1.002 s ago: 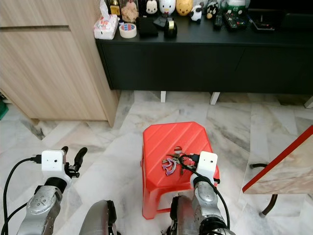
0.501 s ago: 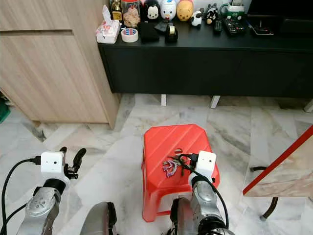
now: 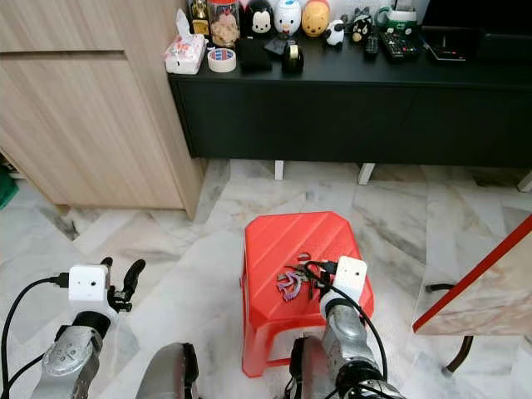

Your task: Hang keys on a hook

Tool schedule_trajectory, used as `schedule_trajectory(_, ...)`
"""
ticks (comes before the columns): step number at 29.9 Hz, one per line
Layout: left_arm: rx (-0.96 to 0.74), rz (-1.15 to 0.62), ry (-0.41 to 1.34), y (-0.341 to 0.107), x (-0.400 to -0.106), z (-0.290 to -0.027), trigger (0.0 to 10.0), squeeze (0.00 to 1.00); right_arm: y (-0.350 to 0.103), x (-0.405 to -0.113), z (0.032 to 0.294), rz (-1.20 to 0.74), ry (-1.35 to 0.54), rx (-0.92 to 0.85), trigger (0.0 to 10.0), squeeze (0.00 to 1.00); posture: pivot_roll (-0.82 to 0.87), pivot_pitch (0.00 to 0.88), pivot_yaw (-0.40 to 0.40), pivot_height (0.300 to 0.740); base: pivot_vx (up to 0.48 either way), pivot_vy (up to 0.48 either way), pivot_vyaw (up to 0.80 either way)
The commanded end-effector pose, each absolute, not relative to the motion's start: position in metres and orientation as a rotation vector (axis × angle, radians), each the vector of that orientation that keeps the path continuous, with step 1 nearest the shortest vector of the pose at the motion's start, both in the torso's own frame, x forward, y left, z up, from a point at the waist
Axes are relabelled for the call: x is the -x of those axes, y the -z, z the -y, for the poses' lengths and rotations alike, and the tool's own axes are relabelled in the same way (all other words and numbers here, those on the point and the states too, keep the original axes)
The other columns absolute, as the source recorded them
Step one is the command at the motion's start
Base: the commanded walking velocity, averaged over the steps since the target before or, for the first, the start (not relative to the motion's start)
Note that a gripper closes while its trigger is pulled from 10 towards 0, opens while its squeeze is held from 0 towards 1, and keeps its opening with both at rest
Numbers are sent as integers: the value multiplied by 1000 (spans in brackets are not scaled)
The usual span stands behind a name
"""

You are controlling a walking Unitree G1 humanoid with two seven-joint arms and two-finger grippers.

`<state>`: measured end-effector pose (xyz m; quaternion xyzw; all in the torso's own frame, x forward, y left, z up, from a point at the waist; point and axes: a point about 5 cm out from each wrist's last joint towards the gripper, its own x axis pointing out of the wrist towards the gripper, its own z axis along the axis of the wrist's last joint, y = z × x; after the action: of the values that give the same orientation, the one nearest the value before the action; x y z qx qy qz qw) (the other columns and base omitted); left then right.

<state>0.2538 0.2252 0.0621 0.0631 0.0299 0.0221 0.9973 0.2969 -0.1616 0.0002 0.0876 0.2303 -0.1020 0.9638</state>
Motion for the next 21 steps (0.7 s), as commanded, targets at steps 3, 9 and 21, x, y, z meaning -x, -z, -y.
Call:
schedule_trajectory(3, -127, -62, -50, -61, -251, -225, 10000, 0, 3, -294, 165, -492, 233, -185, 10000, 0, 84, 133, -29, 598, 0, 0, 0)
schedule_trajectory(9, -129, -62, -49, -62, -250, -225, 10000, 0, 9, -290, 165, -531, 232, -181, 10000, 0, 86, 140, -29, 598, 0, 0, 0)
schedule_trajectory(21, -137, -69, -44, -61, -245, -223, 10000, 0, 9, -292, 158, -556, 187, -180, 10000, 0, 91, 160, -30, 598, 0, 0, 0)
